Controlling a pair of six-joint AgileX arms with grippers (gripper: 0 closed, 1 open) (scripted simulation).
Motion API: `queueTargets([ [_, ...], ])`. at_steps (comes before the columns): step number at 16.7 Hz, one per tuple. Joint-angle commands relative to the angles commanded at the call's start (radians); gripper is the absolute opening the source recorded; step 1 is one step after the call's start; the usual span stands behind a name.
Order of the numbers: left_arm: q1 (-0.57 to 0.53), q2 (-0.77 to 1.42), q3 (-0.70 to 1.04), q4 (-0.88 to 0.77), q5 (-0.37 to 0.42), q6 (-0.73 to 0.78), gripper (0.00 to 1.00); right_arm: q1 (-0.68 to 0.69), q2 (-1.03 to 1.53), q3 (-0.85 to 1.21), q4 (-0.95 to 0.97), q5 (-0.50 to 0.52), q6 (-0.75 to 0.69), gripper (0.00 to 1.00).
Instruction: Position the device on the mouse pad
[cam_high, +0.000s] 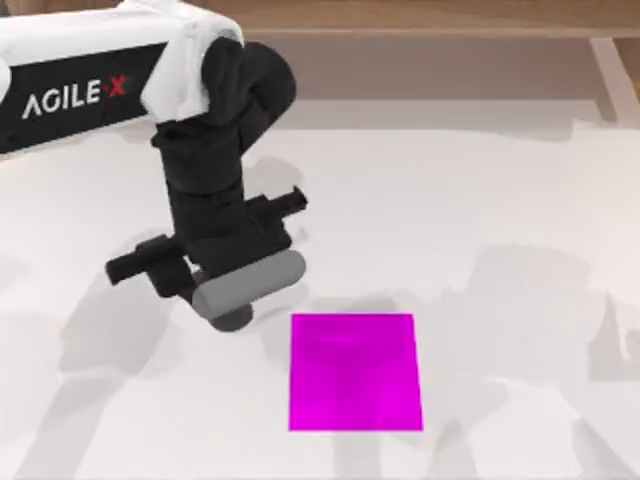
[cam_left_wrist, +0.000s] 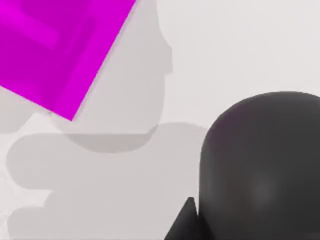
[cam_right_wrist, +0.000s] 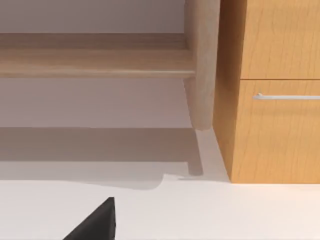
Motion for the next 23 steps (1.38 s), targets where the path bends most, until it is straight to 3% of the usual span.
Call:
queueTargets([
  [4, -0.224, 0.044, 0.077, 0.022, -0.01, 0.15, 0.0, 0.0, 0.0, 0.0, 0.0, 0.0, 0.0, 1.0],
  [7, -0.306, 0.057, 0.12, 0.039, -0.027, 0.216, 0.0, 0.0, 0.0, 0.0, 0.0, 0.0, 0.0, 1.0],
  [15, -0.314, 0.056, 0.123, 0.041, -0.025, 0.23, 0.0, 0.0, 0.0, 0.0, 0.0, 0.0, 0.0, 1.0],
  [23, -0.311, 0.094, 0.065, 0.053, 0.066, 0.232, 0.0, 0.0, 0.0, 0.0, 0.0, 0.0, 0.0, 1.0],
])
